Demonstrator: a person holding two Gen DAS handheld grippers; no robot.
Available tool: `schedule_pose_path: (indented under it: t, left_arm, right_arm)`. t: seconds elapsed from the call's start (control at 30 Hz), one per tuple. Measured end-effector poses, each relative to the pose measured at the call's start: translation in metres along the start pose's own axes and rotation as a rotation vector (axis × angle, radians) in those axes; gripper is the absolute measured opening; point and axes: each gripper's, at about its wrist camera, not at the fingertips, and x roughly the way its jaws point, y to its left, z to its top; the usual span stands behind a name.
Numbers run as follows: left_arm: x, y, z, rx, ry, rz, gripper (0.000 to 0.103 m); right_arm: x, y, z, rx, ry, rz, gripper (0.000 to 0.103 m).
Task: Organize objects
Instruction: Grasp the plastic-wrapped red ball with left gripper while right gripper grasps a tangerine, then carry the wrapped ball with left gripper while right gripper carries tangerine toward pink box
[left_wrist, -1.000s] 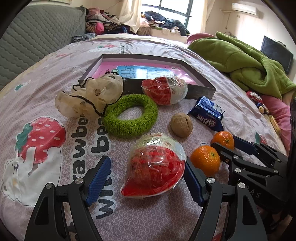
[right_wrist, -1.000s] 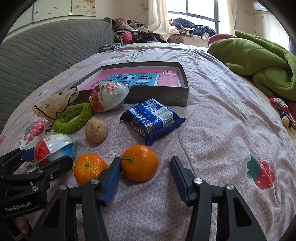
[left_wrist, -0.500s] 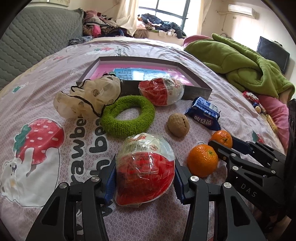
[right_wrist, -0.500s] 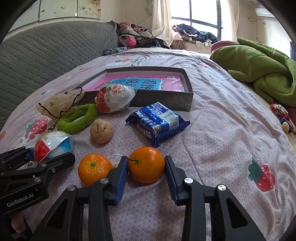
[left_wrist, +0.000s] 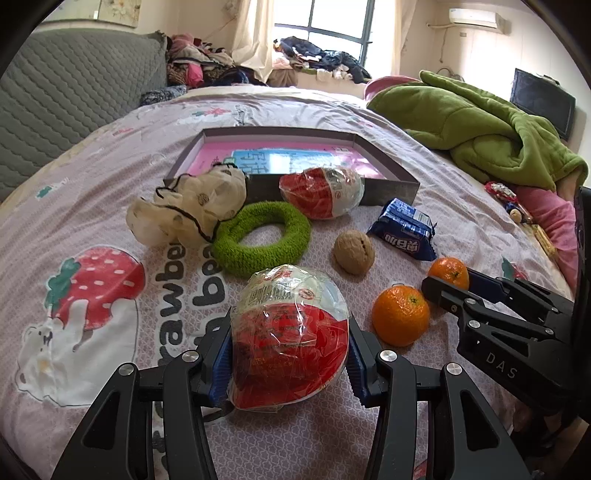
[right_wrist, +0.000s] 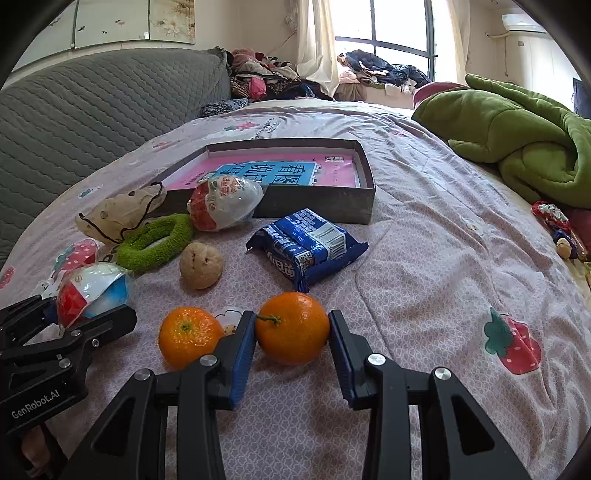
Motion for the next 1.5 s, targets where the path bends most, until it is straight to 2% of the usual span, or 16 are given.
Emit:
schedule_pose_path:
  t: [0.63, 1.1, 1.5]
  left_arm:
    - [-0.011, 0.003, 0.022, -0.014, -0.073, 0.017, 0.052]
    - [-0.003, 0.024, 0.057, -0.065, -0.124, 0.039, 0.052]
    - [0.009, 0.027, 0.090, -0.075, -0.140, 0.014, 0.052]
  right_arm:
    - [-0.009, 0.004, 0.020, -0.007, -0.064, 0.028, 0.040]
    - [-0.001, -0.005, 0.051, -0.023, -0.118, 0.023, 0.040]
    - [0.007, -0.008, 0.082, -0.041, -0.163, 0.019, 0.040]
